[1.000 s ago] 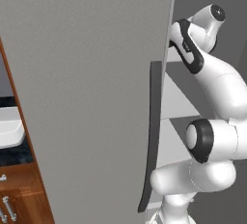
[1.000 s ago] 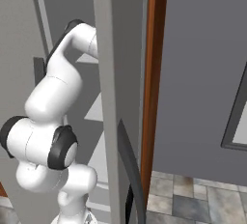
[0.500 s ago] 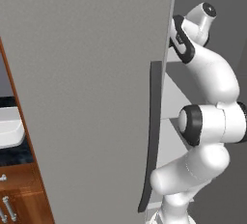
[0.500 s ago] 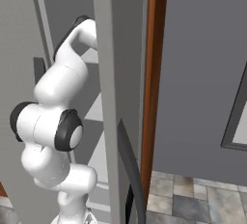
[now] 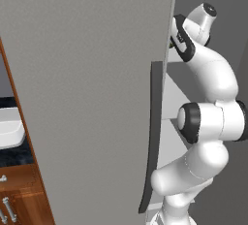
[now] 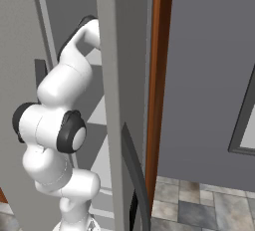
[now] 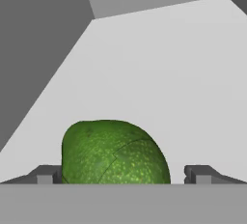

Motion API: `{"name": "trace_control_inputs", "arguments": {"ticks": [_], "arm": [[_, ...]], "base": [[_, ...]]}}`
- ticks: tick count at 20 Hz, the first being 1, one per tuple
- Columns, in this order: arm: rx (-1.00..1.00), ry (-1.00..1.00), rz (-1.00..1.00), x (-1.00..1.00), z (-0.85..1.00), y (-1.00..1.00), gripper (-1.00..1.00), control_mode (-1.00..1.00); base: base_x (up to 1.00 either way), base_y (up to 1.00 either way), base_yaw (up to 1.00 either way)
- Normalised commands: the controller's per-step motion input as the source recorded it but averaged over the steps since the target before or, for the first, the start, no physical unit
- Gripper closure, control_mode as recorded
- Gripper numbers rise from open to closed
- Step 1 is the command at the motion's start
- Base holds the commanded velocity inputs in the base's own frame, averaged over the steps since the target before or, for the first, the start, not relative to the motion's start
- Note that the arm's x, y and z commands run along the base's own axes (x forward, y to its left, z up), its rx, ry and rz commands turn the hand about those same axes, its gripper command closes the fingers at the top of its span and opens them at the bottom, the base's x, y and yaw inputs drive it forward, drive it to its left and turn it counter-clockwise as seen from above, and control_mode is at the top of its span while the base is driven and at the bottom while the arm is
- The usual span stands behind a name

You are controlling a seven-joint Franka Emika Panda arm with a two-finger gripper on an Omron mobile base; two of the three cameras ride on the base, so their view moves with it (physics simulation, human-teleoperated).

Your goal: Take the squash and avocado out of the freezer and place them in the tupperware container on the counter. Then put the tupperware containing the vegetables back in the freezer.

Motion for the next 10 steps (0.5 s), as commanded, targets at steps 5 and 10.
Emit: {"name": "trace_control_inputs", "arguments": {"ticks": [5,10], "arm": [[0.01,0.01,0.0,0.1,-0.15,0.03,1.0,-1.0],[0.0,0.0,0.0,0.15,-0.08,0.09,1.0,-1.0]], "base": [[0.0,0.0,0.0],[0.0,0.0,0.0]]}}
